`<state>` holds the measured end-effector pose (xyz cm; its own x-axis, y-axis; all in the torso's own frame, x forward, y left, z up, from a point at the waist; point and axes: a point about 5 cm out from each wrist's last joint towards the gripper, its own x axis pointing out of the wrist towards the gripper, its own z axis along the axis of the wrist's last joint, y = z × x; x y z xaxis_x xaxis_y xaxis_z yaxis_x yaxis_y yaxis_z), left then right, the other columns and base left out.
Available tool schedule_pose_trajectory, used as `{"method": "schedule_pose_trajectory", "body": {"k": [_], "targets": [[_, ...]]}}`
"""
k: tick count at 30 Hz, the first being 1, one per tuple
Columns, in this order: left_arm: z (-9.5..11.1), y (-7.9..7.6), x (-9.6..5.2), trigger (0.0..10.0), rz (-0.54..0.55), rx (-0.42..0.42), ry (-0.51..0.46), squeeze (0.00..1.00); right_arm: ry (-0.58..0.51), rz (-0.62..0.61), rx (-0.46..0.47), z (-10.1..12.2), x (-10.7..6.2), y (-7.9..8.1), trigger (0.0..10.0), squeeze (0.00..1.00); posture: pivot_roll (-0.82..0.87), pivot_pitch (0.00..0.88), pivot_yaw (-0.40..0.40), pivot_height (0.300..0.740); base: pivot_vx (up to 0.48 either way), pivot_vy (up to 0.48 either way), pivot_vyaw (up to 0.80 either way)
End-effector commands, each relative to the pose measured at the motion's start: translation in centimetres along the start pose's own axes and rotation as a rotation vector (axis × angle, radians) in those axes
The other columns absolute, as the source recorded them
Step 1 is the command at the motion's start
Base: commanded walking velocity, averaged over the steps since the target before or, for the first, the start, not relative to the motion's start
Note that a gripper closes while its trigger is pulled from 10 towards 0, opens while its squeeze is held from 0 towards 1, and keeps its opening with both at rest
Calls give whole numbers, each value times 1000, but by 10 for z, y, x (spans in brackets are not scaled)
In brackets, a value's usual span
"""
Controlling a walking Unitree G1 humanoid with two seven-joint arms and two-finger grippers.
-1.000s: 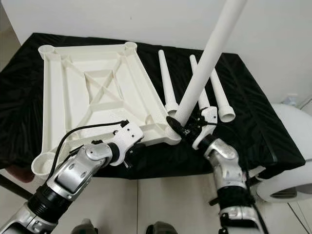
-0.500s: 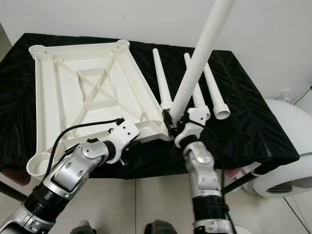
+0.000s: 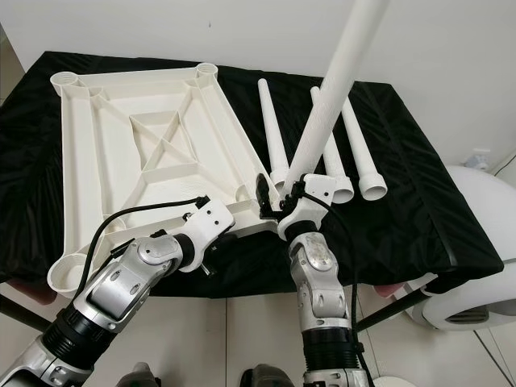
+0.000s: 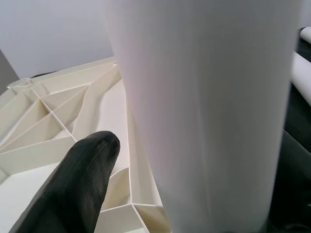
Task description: Building children table
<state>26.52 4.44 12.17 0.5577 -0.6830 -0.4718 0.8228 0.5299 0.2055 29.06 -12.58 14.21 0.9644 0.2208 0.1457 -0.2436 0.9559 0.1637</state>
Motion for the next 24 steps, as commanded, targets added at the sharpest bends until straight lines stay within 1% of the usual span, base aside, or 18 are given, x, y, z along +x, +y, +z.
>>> {"method": "schedule_pose_trajectory", "body": {"k": [1, 7, 8, 11, 12, 17, 20, 24], "targets": [[-1, -16, 6, 10000, -107, -4, 5, 0, -3, 66, 4, 3, 1, 13, 10000, 0, -15, 28, -81, 740, 0, 0, 0], [2, -17, 7, 10000, -115, -6, -5, 0, 11, 56, -15, 3, 0, 10, 10000, 0, -18, 29, -84, 740, 0, 0, 0], [3, -16, 9, 10000, -107, -7, -5, 1000, 10, 50, -17, 4, 1, 9, 10000, 0, -18, 28, -84, 740, 0, 0, 0], [4, -16, 9, 10000, -103, -3, -5, 1000, 12, 48, -22, 4, 1, 8, 10000, 0, -18, 29, -85, 740, 0, 0, 0], [6, -16, 11, 10000, -101, 1, -8, 0, 12, 47, -19, 4, 1, 7, 10000, 0, -18, 28, -85, 740, 0, 0, 0], [10, -16, 13, 10000, -108, 16, -18, 0, 14, 53, -18, 5, 1, 6, 10000, 0, -17, 26, -86, 740, 0, 0, 0], [19, -18, 21, 10000, -108, 30, -36, 0, 22, 62, -19, 4, 1, 6, 10000, 0, -19, 21, -85, 740, 0, 0, 0], [22, -18, 24, 10000, -109, 29, -43, 0, 23, 62, -21, 4, 1, 6, 10000, 0, -21, 19, -84, 740, 0, 0, 0]]}}
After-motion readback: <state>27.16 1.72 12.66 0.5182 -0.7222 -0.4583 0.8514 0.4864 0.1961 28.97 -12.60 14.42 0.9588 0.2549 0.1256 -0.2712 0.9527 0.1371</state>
